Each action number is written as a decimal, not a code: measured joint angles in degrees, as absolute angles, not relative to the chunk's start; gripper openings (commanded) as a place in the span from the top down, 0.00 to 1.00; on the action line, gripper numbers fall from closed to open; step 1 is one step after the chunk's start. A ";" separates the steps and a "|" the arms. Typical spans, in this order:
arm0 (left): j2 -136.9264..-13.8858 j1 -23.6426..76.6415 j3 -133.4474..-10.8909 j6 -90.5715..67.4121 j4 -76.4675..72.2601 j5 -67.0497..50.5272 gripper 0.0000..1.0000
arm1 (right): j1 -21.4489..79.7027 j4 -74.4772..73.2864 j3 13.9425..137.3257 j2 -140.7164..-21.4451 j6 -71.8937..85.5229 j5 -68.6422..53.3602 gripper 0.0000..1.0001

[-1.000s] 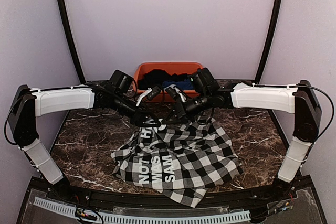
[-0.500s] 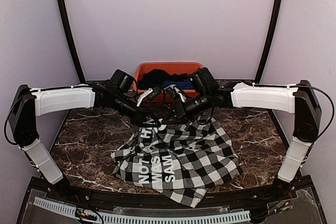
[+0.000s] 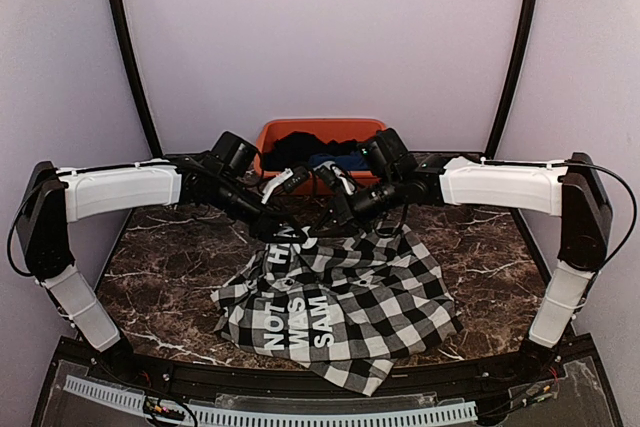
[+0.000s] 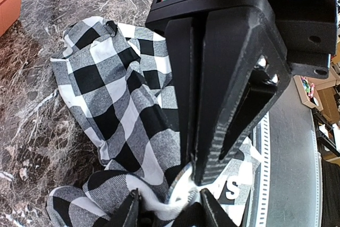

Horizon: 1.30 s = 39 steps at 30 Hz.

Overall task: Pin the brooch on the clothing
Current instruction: Pin the brooch onto the flattened clothing.

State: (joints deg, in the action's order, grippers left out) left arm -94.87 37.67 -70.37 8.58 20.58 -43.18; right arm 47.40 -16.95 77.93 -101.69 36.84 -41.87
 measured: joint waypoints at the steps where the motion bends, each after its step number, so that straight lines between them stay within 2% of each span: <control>1: -94.85 37.69 -70.39 8.64 20.69 -43.00 0.63 | 47.40 -16.99 77.97 -101.69 36.73 -41.74 1.00; 7: -94.83 37.78 -70.50 9.02 21.15 -42.37 0.62 | 47.44 -17.08 77.97 -101.69 36.47 -41.43 1.00; 12: -94.65 37.76 -70.50 9.23 21.34 -41.87 0.57 | 47.55 -17.04 77.97 -101.69 36.27 -41.30 1.00; 14: -94.35 37.71 -70.50 9.23 21.45 -41.50 0.49 | 47.59 -16.95 77.97 -101.69 36.16 -41.30 1.00; 18: -93.30 37.19 -70.28 9.21 21.52 -40.58 0.41 | 47.59 -16.47 77.97 -101.69 36.01 -41.63 1.00; 23: -92.09 36.75 -69.80 9.26 21.52 -39.44 0.35 | 47.59 -15.42 77.97 -101.69 36.01 -42.33 1.00; 27: -91.79 36.73 -69.58 9.43 21.56 -38.70 0.27 | 47.57 -15.38 77.97 -101.69 36.05 -42.70 1.00; 39: -89.58 36.51 -68.71 10.15 23.42 -36.80 0.15 | 46.24 -15.11 77.23 -101.69 38.44 -44.18 1.00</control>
